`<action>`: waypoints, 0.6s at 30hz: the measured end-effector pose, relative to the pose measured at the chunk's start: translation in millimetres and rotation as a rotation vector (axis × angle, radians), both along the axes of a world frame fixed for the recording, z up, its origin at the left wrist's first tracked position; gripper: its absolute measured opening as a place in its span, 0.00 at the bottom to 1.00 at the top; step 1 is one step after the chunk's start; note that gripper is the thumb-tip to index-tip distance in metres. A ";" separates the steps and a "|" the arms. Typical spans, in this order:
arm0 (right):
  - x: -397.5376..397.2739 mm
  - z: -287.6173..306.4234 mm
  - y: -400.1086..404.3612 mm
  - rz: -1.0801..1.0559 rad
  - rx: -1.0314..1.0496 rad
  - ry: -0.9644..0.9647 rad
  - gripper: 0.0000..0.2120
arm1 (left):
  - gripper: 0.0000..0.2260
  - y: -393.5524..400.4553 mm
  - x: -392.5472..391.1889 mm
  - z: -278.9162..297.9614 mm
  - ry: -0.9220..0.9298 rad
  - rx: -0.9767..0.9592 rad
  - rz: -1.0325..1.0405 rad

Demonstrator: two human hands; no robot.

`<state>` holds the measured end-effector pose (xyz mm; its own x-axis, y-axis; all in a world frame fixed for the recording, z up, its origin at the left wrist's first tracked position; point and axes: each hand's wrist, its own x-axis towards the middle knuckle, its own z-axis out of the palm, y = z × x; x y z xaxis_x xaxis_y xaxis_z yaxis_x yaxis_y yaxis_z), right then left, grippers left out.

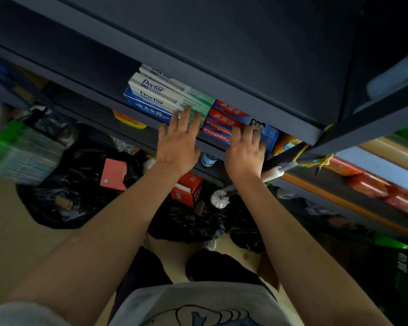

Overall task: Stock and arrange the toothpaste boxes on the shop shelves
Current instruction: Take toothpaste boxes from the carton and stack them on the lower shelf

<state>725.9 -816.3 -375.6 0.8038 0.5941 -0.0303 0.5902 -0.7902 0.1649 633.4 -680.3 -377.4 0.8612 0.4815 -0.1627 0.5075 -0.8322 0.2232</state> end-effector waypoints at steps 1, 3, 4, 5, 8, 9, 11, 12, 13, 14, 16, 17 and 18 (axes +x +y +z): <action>-2.0 0.5 0.0 -0.009 0.029 0.013 0.27 | 0.37 0.5 -0.4 2.1 0.016 0.009 -0.011; -11.2 4.7 -2.3 -0.035 0.139 0.036 0.26 | 0.37 3.2 -2.1 6.8 0.058 0.031 -0.046; -19.1 8.3 -4.8 -0.047 0.207 0.048 0.25 | 0.37 5.1 -3.2 11.1 0.073 0.052 -0.072; -28.4 11.7 -8.2 -0.047 0.275 0.061 0.23 | 0.37 7.4 -5.0 17.0 0.072 0.068 -0.101; -59.5 23.0 -23.7 -0.036 0.452 0.198 0.12 | 0.31 10.2 -14.2 38.9 0.016 0.086 -0.210; -70.9 27.2 -29.8 -0.066 0.502 0.264 0.08 | 0.25 9.3 -18.1 45.1 0.001 0.079 -0.262; -91.3 33.0 -41.8 -0.175 0.553 0.377 0.08 | 0.14 3.2 -27.0 54.7 0.007 0.019 -0.341; -99.8 35.0 -49.4 -0.226 0.558 0.414 0.10 | 0.12 -3.3 -31.6 58.6 0.021 -0.019 -0.371; -106.7 38.1 -58.9 -0.257 0.567 0.434 0.11 | 0.11 -11.9 -35.0 62.5 0.030 -0.050 -0.395; -111.6 41.2 -71.0 -0.273 0.575 0.441 0.11 | 0.11 -24.2 -37.6 67.6 0.032 -0.076 -0.414; -116.6 50.3 -105.0 -0.298 0.592 0.433 0.10 | 0.12 -58.8 -42.3 79.6 0.015 -0.137 -0.441; -117.2 56.0 -125.8 -0.314 0.615 0.422 0.10 | 0.12 -79.9 -44.0 85.5 0.004 -0.170 -0.450; -117.1 61.8 -148.5 -0.327 0.645 0.399 0.10 | 0.11 -102.5 -45.1 90.8 0.000 -0.200 -0.457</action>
